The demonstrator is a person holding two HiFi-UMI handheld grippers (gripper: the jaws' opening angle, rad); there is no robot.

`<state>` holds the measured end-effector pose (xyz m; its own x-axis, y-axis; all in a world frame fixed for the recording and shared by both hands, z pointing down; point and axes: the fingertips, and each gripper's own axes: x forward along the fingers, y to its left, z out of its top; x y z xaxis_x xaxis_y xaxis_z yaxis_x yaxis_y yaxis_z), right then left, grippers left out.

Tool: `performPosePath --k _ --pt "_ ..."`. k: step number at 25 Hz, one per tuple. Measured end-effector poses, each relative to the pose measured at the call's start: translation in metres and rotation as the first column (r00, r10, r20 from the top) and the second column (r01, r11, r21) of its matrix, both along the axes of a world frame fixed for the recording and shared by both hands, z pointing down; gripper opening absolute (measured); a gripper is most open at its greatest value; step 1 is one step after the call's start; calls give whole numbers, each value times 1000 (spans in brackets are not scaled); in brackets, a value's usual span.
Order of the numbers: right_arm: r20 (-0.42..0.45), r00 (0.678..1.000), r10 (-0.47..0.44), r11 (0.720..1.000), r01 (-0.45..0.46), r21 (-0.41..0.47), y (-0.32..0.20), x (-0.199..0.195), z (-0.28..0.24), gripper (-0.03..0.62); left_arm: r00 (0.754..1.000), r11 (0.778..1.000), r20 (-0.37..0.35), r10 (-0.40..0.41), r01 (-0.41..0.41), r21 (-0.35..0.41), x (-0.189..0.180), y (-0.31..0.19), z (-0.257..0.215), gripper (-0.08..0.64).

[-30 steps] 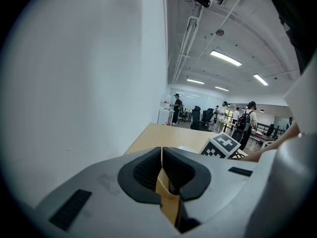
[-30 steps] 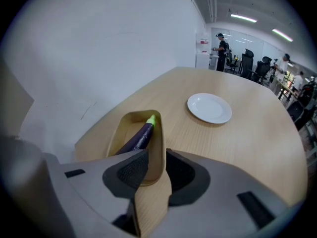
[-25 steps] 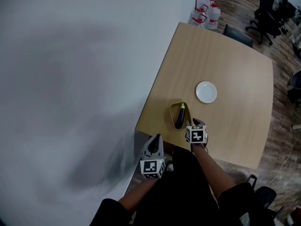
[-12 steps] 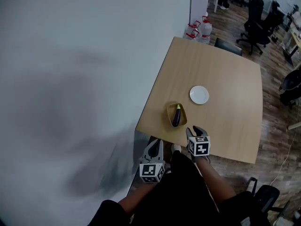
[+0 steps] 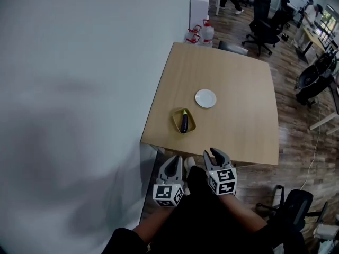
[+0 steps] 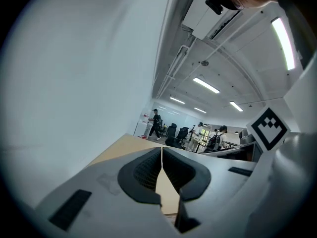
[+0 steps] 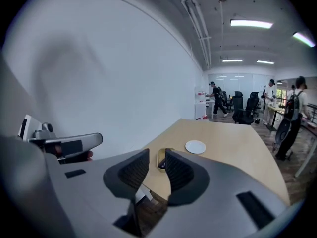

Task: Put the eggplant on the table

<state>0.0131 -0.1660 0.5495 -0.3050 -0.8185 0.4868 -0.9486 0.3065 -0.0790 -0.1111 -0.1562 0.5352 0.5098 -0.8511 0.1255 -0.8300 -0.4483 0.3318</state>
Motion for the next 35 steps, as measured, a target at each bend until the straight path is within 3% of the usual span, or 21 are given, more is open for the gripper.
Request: performPosePath --k 4,7,14,21,25,35 --pt "-30 999 21 999 -20 46 20 7 -13 132 999 999 -38 38 -39 -20 10 11 9 18" --pt "-6 999 51 997 -51 66 38 21 -31 117 996 997 -57 63 -65 -39 22 27 4 18" --pt "44 986 162 976 -167 137 70 66 -60 64 986 986 -25 167 -167 10 59 40 -21 18" --pt "64 961 271 948 -278 157 103 128 -69 63 974 974 38 223 -224 35 109 51 -34 18" --pt "45 948 315 932 -317 175 120 154 -75 63 963 962 30 269 -270 32 135 63 -33 18" --pt "69 926 371 896 -377 236 153 193 -81 60 957 955 30 289 -290 59 167 83 -46 18"
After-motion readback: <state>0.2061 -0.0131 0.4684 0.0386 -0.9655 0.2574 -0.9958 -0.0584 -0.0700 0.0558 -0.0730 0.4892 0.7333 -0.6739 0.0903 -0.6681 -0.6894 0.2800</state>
